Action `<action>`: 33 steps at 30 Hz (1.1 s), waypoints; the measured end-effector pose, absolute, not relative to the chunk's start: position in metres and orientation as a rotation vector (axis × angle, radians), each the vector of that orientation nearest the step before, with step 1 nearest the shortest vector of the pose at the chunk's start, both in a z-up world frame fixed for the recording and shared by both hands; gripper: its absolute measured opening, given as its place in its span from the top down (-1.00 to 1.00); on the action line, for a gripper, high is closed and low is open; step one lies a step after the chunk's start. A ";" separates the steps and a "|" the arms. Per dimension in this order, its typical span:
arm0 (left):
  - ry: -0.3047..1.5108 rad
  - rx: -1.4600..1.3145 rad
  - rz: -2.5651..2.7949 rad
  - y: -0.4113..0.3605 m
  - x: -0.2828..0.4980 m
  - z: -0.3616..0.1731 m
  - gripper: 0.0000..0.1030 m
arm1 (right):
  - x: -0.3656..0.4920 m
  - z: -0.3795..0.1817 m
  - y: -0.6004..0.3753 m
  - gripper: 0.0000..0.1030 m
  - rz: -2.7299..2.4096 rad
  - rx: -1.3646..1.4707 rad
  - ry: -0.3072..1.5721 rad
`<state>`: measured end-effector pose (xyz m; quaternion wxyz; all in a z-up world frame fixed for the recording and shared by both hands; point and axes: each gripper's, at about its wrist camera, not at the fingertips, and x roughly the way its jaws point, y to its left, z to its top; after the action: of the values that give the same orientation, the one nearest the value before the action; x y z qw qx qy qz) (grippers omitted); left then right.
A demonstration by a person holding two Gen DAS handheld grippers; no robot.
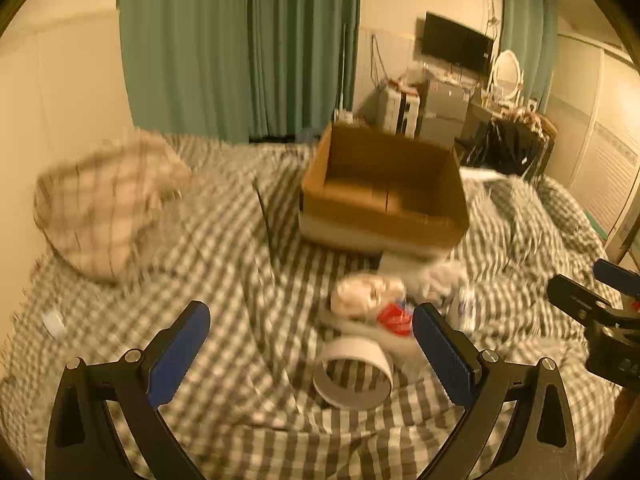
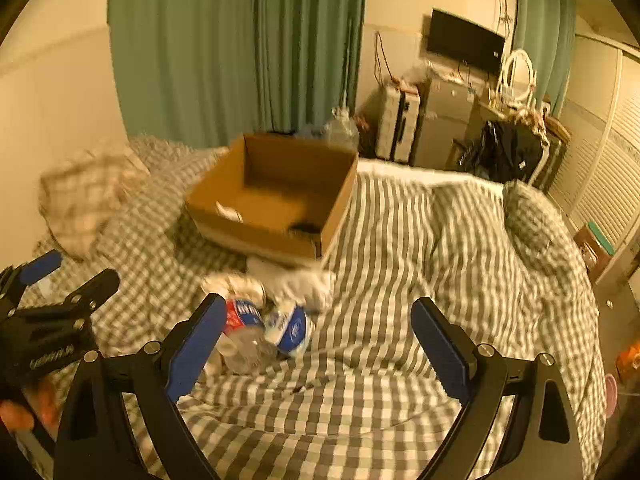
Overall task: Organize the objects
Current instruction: 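Move both grippers back from the box to the pile, then grasp the white tape ring with the left gripper while the right gripper grasps the Vinda tissue pack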
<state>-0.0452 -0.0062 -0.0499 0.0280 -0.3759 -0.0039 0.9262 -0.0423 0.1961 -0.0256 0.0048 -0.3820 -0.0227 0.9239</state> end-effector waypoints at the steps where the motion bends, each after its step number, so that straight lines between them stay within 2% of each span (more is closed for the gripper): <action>1: -0.008 -1.181 2.849 -0.004 -0.046 -0.059 -1.00 | -0.046 -0.037 0.195 -0.82 2.881 -1.227 -0.062; 9: 0.016 -1.381 2.710 0.013 -0.059 -0.127 -1.00 | -0.077 -0.095 0.186 -0.81 2.789 -1.394 -0.098; 23: 0.055 -1.551 2.542 0.024 -0.082 -0.172 -1.00 | -0.112 -0.122 0.172 -0.80 2.734 -1.494 -0.134; 26: 0.062 -1.588 2.510 0.025 -0.086 -0.181 -0.97 | -0.119 -0.130 0.169 -0.61 2.712 -1.537 -0.138; 28: 0.032 -1.589 2.485 0.022 -0.089 -0.183 -0.86 | -0.122 -0.136 0.170 -0.31 2.693 -1.567 -0.132; 29: 0.014 -1.582 2.474 0.021 -0.089 -0.183 -0.75 | -0.123 -0.138 0.171 -0.22 2.687 -1.580 -0.125; 30: 0.004 -1.571 2.465 0.020 -0.088 -0.182 -0.64 | -0.124 -0.140 0.172 -0.03 2.684 -1.597 -0.112; 33: 0.007 -1.548 2.461 0.020 -0.084 -0.179 -0.58 | -0.122 -0.140 0.173 0.37 2.700 -1.603 -0.101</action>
<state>-0.0845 0.0204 -0.1785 0.1167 -0.5286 0.0024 0.8408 -0.1219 0.1726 -0.1397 0.0000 -0.5101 -0.0323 0.8595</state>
